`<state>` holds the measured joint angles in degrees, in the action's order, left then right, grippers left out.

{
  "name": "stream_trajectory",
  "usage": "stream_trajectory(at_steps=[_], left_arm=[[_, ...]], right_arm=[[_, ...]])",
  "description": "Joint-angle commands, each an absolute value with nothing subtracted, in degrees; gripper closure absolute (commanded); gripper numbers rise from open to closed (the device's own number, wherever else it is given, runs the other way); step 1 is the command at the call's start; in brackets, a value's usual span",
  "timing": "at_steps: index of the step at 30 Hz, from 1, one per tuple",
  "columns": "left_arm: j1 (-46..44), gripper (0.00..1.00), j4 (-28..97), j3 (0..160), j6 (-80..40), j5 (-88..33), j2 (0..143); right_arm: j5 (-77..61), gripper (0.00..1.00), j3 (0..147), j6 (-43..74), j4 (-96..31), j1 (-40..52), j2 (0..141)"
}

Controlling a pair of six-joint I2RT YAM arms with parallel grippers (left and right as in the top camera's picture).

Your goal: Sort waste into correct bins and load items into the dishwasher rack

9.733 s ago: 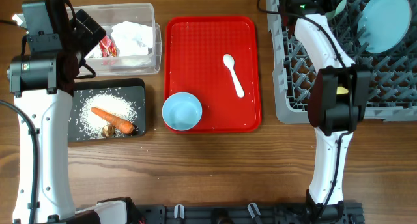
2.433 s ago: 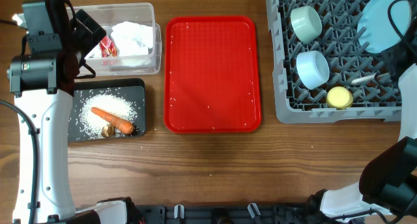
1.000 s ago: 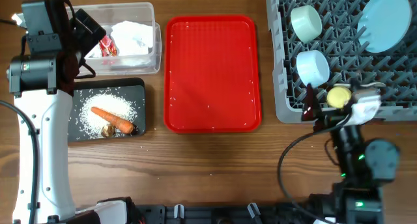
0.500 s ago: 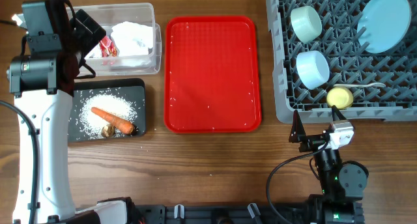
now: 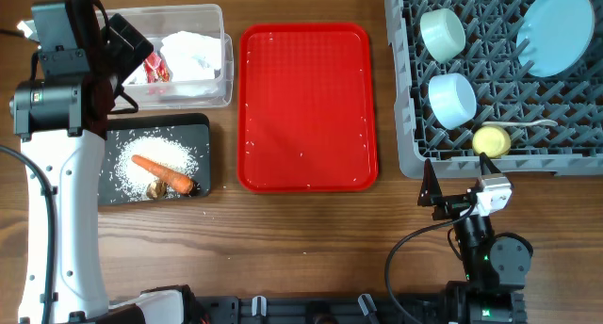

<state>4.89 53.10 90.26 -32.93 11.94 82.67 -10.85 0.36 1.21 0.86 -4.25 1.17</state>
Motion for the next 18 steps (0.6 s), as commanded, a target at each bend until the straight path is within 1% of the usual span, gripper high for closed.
stream_trajectory(at_steps=[1, 3, 4, 6, 7, 9, 11, 14, 15, 18], left_arm=[[5.15, 0.0, 57.76, 90.35, -33.5, 10.59, 81.01], [5.1, 0.0, 63.16, 90.35, -33.5, 7.49, 79.11], [5.1, 0.0, 63.72, 89.95, -33.26, 7.53, 75.99], [5.13, 0.0, 60.53, 87.09, -32.18, 6.22, 70.17], [5.13, 0.0, 57.89, 84.71, -28.14, 3.6, 67.09], [5.13, 0.0, 48.21, 74.41, -16.1, -4.19, 57.98], [5.1, 0.0, 38.09, 62.33, -11.03, -6.35, 49.52], [5.17, 0.0, 25.06, 45.84, -10.41, -6.59, 38.76], [5.17, 0.0, 19.27, 38.17, -10.46, -6.61, 33.65], [5.17, 0.0, 8.71, 24.36, -10.48, -6.61, 24.21]], right_arm=[[-10.28, 0.0, 0.3, 1.5, 0.84, -3.97, 1.3], [-10.28, 0.0, 0.3, 1.5, 0.84, -3.97, 1.3], [-10.28, 0.0, 0.3, 1.52, 0.84, -3.97, 1.3], [-10.26, 0.0, 0.3, 1.5, 0.84, -3.97, 1.3], [-10.28, 0.0, 0.3, 1.5, 0.84, -3.97, 1.3], [-10.26, 0.0, 0.3, 1.5, 0.84, -3.97, 1.3], [-10.26, 0.0, 0.3, 1.52, 0.84, -3.97, 1.3], [-10.28, 0.0, 0.3, 1.5, 0.84, -3.97, 1.3], [-10.26, 0.0, 0.3, 1.5, 0.84, -3.97, 1.3], [-10.28, 0.0, 0.3, 1.5, 0.84, -3.97, 1.3]])
